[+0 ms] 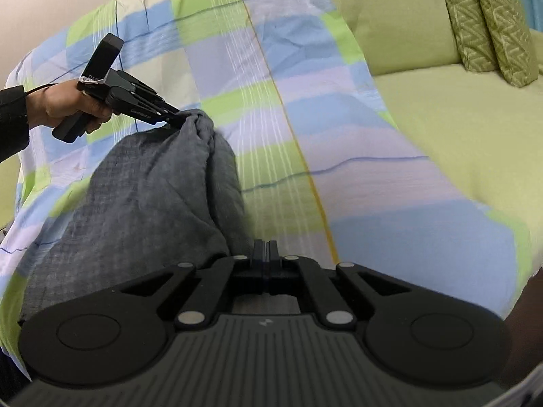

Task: Fold clothes
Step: 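Lift the grey garment with both grippers and fold it over lengthwise, then open both grippers and release the garment onto the sheet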

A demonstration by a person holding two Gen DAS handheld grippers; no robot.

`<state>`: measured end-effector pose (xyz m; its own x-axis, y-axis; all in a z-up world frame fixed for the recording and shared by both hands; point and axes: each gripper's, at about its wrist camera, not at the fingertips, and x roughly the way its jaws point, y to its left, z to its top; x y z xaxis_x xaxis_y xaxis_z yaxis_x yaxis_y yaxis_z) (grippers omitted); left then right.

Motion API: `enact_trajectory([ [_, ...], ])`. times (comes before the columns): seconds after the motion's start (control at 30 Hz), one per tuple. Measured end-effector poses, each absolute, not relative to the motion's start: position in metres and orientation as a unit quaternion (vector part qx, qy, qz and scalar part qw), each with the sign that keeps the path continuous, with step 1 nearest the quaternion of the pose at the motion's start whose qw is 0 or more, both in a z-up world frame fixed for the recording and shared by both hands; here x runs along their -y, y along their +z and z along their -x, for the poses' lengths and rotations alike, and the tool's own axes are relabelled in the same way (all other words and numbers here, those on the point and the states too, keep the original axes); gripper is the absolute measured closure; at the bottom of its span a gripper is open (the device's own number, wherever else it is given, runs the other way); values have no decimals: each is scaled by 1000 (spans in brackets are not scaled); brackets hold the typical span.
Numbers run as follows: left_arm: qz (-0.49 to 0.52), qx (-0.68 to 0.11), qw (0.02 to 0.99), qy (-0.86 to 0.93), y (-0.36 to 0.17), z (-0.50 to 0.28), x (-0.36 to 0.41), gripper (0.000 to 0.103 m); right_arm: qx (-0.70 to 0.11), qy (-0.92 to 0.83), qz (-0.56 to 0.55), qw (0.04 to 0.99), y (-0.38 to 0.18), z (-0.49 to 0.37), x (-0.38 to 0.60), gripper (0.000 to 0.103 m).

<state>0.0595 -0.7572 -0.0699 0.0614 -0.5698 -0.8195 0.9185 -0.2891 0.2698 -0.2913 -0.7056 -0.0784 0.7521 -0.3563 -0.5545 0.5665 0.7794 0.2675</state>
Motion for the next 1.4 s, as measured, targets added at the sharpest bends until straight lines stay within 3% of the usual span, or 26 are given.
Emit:
enact_trajectory([
  [0.03,-457,-189,567,-659,-70,-60,757,77,-238,-245,-211,916,-75,290,705,100],
  [0.1,-453,-190,568,-660,-69,-61,756,73,-214,-229,-216,925,-69,286,705,79],
  [0.17,-448,-190,570,-662,-66,-64,753,70,-189,-199,-254,927,-68,281,713,75],
  [0.33,-437,-189,575,-666,-63,-69,743,70,-224,-175,-292,913,-88,264,724,75],
  [0.47,-433,-190,577,-666,-63,-72,736,70,-214,-148,-404,877,-104,275,741,75],
  [0.53,-432,-192,580,-663,-66,-73,734,70,-214,-137,-436,863,-111,275,746,84],
  [0.57,-433,-193,582,-661,-67,-73,733,70,-217,-133,-442,860,-112,274,747,99],
  [0.73,-422,-173,597,-660,-61,-68,729,74,-223,-145,-415,870,-95,284,733,101],
  [0.93,-431,-178,597,-653,-78,-61,743,74,-246,-191,-364,878,-97,286,727,100],
  [1.07,-428,-179,618,-634,-81,-64,738,65,-254,-191,-349,882,-100,285,726,101],
  [1.2,-404,-179,649,-620,-63,-71,718,59,-240,-236,-335,880,-85,306,723,87],
  [1.33,-375,-166,674,-614,-35,-61,668,55,-233,-251,-286,895,-60,318,706,84],
  [1.4,-357,-159,683,-617,-23,-52,632,50,-234,-235,-245,911,-45,317,686,76],
])
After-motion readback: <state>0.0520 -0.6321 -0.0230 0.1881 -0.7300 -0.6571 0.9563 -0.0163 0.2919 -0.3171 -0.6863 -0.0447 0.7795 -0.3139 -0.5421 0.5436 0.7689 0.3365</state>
